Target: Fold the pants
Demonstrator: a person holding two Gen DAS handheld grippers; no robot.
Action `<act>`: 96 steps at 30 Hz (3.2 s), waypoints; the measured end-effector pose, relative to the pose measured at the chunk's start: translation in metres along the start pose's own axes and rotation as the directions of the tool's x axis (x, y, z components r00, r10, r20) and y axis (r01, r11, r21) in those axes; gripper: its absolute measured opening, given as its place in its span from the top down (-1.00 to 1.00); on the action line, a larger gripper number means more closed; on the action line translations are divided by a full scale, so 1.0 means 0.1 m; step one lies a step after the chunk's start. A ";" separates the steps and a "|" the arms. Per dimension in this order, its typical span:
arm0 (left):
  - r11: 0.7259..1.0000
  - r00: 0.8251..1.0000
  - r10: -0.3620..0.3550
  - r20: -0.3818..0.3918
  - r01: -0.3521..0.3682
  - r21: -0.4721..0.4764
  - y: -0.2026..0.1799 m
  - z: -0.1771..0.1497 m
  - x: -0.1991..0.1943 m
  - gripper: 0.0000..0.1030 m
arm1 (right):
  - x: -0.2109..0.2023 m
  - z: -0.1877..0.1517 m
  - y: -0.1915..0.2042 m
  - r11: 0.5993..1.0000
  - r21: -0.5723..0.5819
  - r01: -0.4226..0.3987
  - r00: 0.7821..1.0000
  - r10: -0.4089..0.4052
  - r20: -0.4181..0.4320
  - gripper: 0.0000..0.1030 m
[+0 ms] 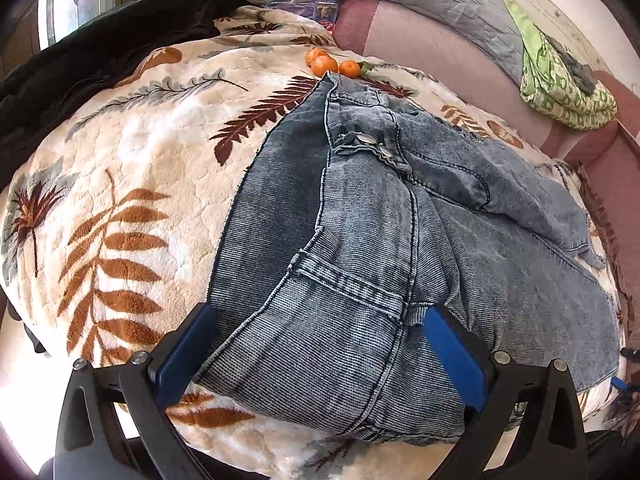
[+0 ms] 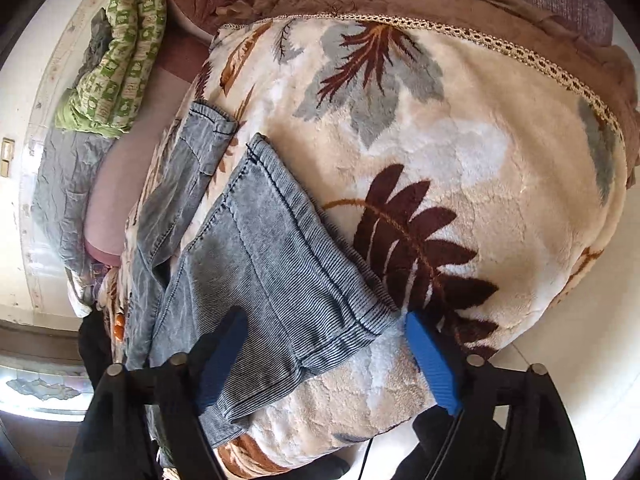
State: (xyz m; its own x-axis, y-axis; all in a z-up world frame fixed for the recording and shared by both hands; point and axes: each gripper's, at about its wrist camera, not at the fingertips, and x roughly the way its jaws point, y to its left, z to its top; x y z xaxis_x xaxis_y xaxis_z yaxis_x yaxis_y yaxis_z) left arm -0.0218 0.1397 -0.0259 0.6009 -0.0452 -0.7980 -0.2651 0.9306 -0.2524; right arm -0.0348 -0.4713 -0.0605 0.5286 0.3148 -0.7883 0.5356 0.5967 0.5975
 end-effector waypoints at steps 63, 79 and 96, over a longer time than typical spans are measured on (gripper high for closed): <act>0.997 0.989 0.035 0.143 -0.045 0.069 0.13 0.32 -1.01 -0.06 | -0.63 0.11 0.62 0.901 -0.410 0.142 0.973 -0.052 0.224 -0.33; 0.996 1.000 -0.027 -0.005 0.028 0.090 -0.20 1.21 -0.09 -0.24 | 0.09 0.54 1.28 0.877 -0.466 0.115 0.993 -0.090 0.077 -0.44; 0.997 0.963 -0.075 -0.260 0.073 -0.017 -0.06 1.32 0.86 0.01 | 0.98 1.55 1.57 0.917 -0.352 0.187 0.982 -0.161 0.101 -0.44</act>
State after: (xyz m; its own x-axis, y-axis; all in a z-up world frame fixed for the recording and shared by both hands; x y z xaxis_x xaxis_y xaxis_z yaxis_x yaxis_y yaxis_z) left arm 0.1310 0.1785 -0.0210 0.4021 -0.2080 -0.8917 -0.2336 0.9183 -0.3196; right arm 0.2030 -0.4608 -0.0209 0.4991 0.1379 -0.8555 0.3585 0.8659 0.3488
